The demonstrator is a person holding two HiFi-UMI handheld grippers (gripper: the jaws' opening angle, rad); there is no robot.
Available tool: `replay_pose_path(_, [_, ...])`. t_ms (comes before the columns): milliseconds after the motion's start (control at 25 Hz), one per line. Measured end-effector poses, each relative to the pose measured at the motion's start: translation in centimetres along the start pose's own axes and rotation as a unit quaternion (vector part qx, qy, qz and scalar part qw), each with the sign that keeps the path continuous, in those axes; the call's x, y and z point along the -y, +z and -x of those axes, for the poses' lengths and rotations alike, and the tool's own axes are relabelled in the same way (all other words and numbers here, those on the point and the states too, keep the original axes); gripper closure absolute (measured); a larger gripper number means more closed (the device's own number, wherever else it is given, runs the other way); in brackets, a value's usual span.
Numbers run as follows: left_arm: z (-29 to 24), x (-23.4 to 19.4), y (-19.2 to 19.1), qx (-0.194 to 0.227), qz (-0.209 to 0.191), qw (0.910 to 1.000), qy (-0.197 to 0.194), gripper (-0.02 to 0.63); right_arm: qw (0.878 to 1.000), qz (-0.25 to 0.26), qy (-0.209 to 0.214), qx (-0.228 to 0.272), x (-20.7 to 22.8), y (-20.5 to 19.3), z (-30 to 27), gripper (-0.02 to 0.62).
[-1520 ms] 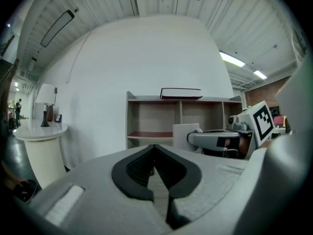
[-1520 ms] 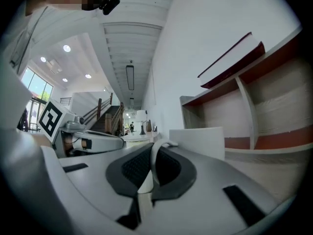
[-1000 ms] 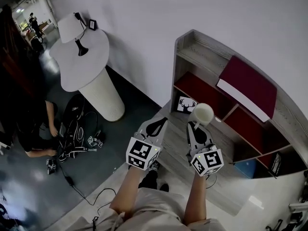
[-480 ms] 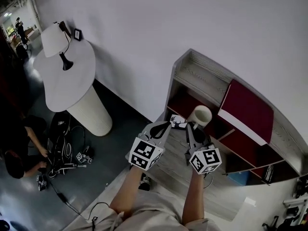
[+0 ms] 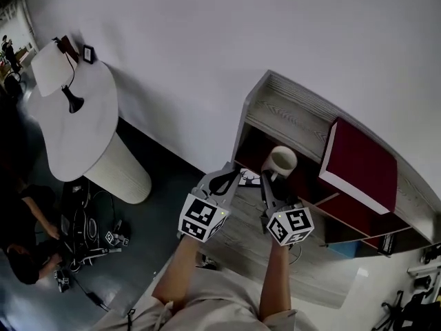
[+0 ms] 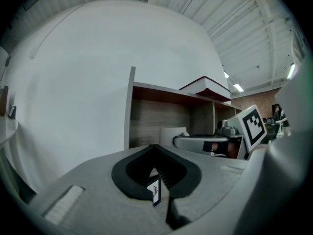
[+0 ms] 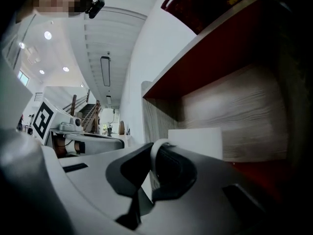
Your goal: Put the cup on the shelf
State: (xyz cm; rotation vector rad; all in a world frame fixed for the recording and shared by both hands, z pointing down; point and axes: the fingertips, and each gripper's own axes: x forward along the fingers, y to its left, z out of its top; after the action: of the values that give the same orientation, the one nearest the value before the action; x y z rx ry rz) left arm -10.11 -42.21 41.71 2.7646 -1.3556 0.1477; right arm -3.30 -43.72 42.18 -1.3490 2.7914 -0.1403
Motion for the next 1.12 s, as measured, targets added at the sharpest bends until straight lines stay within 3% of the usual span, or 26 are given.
replay_pose_path(360, [-2.1,-0.5,-1.3,-0.007,-0.004,0.9994,-0.035,0.597,0.999,0.014,-0.032,-0.006,1.1,-1.7,-1.3,0.578])
replay_pose_path(720, [-3.0,-1.1,-0.6,0.006,-0.003,0.9992,-0.040,0.597,0.998,0.007,-0.057,0.008,2.0,-1.7,-1.2,0.576])
replay_pose_path(1120, [-4.9,1.0,-1.0,0.003,-0.003,0.9972,-0.075,0.597,0.996,0.011,-0.083,0.006,3.0,-1.7,-0.2,0.569])
